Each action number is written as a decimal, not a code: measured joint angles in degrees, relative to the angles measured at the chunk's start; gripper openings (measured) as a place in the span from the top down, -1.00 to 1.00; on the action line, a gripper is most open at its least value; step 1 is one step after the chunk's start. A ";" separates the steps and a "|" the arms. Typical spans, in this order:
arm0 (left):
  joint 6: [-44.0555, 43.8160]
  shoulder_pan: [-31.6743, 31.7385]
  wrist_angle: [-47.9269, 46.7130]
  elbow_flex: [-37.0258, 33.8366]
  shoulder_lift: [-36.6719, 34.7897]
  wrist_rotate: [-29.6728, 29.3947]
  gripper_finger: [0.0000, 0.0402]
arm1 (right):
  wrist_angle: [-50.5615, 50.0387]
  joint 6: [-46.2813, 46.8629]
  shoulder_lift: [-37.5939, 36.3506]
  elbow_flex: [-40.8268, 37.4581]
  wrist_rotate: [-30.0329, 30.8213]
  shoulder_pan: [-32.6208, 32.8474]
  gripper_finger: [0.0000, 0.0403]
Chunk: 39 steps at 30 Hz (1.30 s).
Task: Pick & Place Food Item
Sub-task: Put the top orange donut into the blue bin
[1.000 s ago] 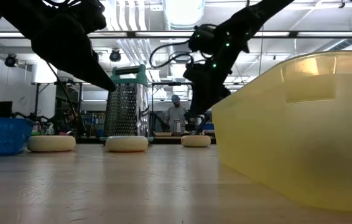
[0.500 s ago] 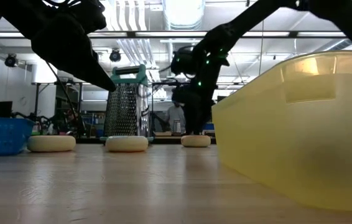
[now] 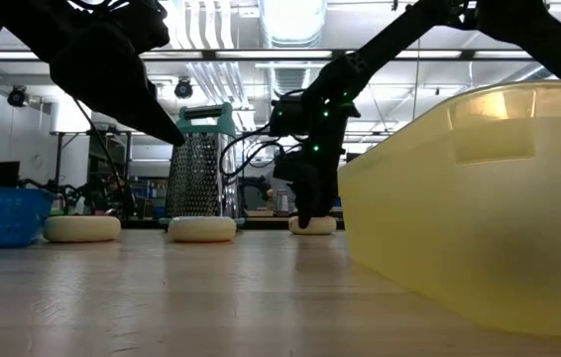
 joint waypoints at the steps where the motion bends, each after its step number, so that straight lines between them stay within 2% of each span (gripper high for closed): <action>1: 0.00 0.00 -0.01 0.00 0.01 -0.01 -0.43 | -0.01 -0.01 0.00 0.00 0.00 -0.02 0.16; 21: 0.00 0.01 -0.01 0.00 0.00 0.01 -0.43 | -0.08 -2.48 0.00 -0.11 0.16 0.00 0.81; 33: 0.00 0.02 -0.01 0.00 0.00 0.00 -0.43 | -0.48 -2.36 0.00 0.27 0.18 -0.02 0.86; 39: 0.00 0.00 -0.01 0.00 -0.01 -0.01 -0.43 | -4.32 -2.34 -0.09 4.53 0.42 0.02 0.86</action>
